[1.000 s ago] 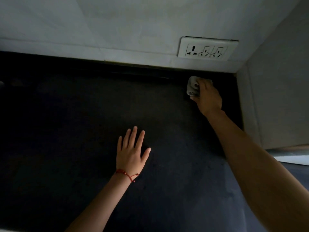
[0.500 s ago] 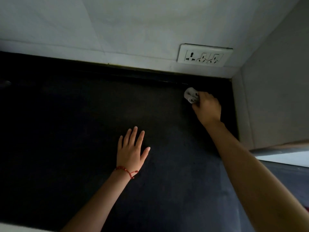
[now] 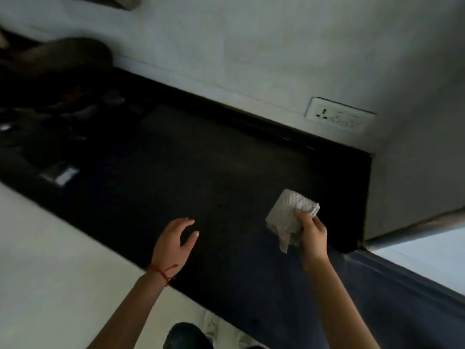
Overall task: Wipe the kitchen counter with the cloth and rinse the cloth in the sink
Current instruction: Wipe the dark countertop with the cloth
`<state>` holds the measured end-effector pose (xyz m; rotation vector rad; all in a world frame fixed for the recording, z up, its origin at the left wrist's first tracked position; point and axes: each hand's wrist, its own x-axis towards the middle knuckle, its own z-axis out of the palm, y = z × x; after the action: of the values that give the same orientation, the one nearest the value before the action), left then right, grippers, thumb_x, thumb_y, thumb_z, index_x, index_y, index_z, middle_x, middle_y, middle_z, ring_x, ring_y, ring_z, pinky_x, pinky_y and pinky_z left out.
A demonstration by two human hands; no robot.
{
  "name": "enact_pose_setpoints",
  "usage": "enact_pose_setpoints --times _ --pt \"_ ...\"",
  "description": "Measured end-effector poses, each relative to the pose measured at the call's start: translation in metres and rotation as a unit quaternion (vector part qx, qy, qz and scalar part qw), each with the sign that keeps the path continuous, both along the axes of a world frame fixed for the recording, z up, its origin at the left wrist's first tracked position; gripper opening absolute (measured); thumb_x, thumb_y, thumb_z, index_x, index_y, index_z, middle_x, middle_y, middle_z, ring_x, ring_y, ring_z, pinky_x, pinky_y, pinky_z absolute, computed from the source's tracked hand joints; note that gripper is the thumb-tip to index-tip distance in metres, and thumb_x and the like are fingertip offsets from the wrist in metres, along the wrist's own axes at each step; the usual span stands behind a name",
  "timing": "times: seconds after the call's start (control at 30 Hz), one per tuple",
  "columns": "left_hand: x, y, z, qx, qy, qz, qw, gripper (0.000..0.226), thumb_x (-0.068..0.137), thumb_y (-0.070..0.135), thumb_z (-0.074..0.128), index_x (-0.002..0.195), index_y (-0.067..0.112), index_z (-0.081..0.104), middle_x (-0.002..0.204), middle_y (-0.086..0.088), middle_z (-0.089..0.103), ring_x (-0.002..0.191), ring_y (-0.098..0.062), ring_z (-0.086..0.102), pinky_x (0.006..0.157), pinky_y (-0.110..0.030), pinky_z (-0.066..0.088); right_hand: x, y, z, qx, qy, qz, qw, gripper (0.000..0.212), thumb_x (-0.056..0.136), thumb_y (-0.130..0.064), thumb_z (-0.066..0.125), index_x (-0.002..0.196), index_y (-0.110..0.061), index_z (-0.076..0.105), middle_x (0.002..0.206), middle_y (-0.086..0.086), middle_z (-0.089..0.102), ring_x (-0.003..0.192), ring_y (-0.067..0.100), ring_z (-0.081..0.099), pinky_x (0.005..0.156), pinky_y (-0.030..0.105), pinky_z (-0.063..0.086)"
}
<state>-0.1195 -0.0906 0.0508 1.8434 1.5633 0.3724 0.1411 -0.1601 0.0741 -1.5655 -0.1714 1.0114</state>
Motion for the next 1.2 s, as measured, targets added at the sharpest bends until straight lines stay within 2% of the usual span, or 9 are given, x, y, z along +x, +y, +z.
enact_pose_setpoints --times 0.13,0.23,0.3,0.4,0.5,0.57,0.77,0.9,1.2 --pt "-0.059 -0.077 0.000 -0.035 -0.080 0.164 0.983 0.021 0.085 0.011 0.060 0.105 0.009 0.066 0.102 -0.008 0.068 0.094 -0.019 0.061 0.077 -0.006 0.044 -0.039 -0.026 -0.010 -0.014 0.120 0.120 0.985 0.025 0.086 -0.022 0.057 0.107 -0.007 0.060 0.098 0.010 0.067 0.087 0.024 0.065 0.065 0.032 0.052" --pt "-0.099 -0.134 -0.006 -0.063 -0.097 0.268 0.956 0.012 0.085 0.010 0.061 0.092 0.019 0.064 0.089 -0.006 0.065 0.086 -0.021 0.060 0.066 0.007 0.040 -0.076 -0.037 -0.015 -0.034 0.119 0.219 0.968 0.018 0.082 -0.016 0.062 0.099 -0.009 0.063 0.096 0.011 0.069 0.088 0.027 0.066 0.068 0.035 0.053" --pt "-0.125 -0.172 -0.013 -0.083 -0.097 0.321 0.938 0.011 0.085 0.009 0.061 0.088 0.020 0.063 0.086 -0.007 0.066 0.084 -0.021 0.060 0.066 0.004 0.041 -0.102 -0.042 -0.018 -0.059 0.088 0.283 0.953 0.018 0.080 -0.017 0.065 0.097 -0.009 0.064 0.095 0.013 0.070 0.087 0.029 0.067 0.072 0.039 0.054" --pt "-0.165 -0.225 -0.028 -0.126 -0.098 0.388 0.908 0.015 0.086 0.008 0.059 0.084 0.022 0.065 0.091 -0.013 0.071 0.087 -0.029 0.065 0.079 -0.020 0.051 -0.144 -0.044 -0.021 -0.089 0.016 0.372 0.924 0.031 0.078 -0.019 0.068 0.104 -0.002 0.063 0.099 0.017 0.069 0.090 0.033 0.067 0.080 0.045 0.056" --pt "-0.196 -0.272 -0.042 -0.151 -0.118 0.468 0.863 0.030 0.086 -0.001 0.052 0.076 0.024 0.063 0.088 -0.015 0.070 0.081 -0.032 0.066 0.063 -0.008 0.050 -0.187 -0.044 -0.024 -0.085 -0.075 0.451 0.885 0.037 0.080 -0.018 0.067 0.108 0.006 0.060 0.101 0.015 0.064 0.077 0.020 0.061 0.055 0.015 0.053" --pt "-0.212 -0.298 -0.047 -0.157 -0.124 0.514 0.834 0.025 0.088 0.001 0.050 0.080 0.019 0.066 0.082 -0.009 0.068 0.076 -0.028 0.065 0.059 -0.010 0.049 -0.216 -0.041 -0.027 -0.089 -0.106 0.490 0.860 0.038 0.082 -0.018 0.066 0.110 0.006 0.059 0.099 0.012 0.059 0.074 0.018 0.057 0.047 0.013 0.046" --pt "-0.266 -0.357 -0.066 -0.168 -0.174 0.626 0.741 0.011 0.089 0.008 0.053 0.091 0.007 0.064 0.072 0.001 0.063 0.070 -0.022 0.061 0.067 -0.027 0.045 -0.304 -0.028 -0.054 -0.113 -0.201 0.571 0.788 0.047 0.080 -0.020 0.068 0.119 0.004 0.055 0.120 0.022 0.060 0.107 0.037 0.058 0.086 0.041 0.050" --pt "-0.312 -0.376 -0.082 -0.195 -0.198 0.673 0.685 0.011 0.089 0.009 0.053 0.088 0.007 0.064 0.071 -0.001 0.064 0.071 -0.025 0.061 0.067 -0.029 0.043 -0.360 -0.021 -0.069 -0.133 -0.273 0.592 0.746 0.048 0.080 -0.021 0.068 0.117 0.006 0.056 0.118 0.025 0.061 0.107 0.038 0.058 0.086 0.040 0.048" --pt "-0.453 -0.295 -0.087 -0.254 -0.176 0.608 0.731 0.015 0.089 0.021 0.053 0.076 0.020 0.061 0.072 0.001 0.065 0.075 -0.019 0.063 0.066 -0.024 0.046 -0.458 0.019 -0.090 -0.174 -0.356 0.584 0.709 0.035 0.080 -0.015 0.067 0.102 0.011 0.060 0.104 0.030 0.064 0.095 0.040 0.061 0.074 0.036 0.043"
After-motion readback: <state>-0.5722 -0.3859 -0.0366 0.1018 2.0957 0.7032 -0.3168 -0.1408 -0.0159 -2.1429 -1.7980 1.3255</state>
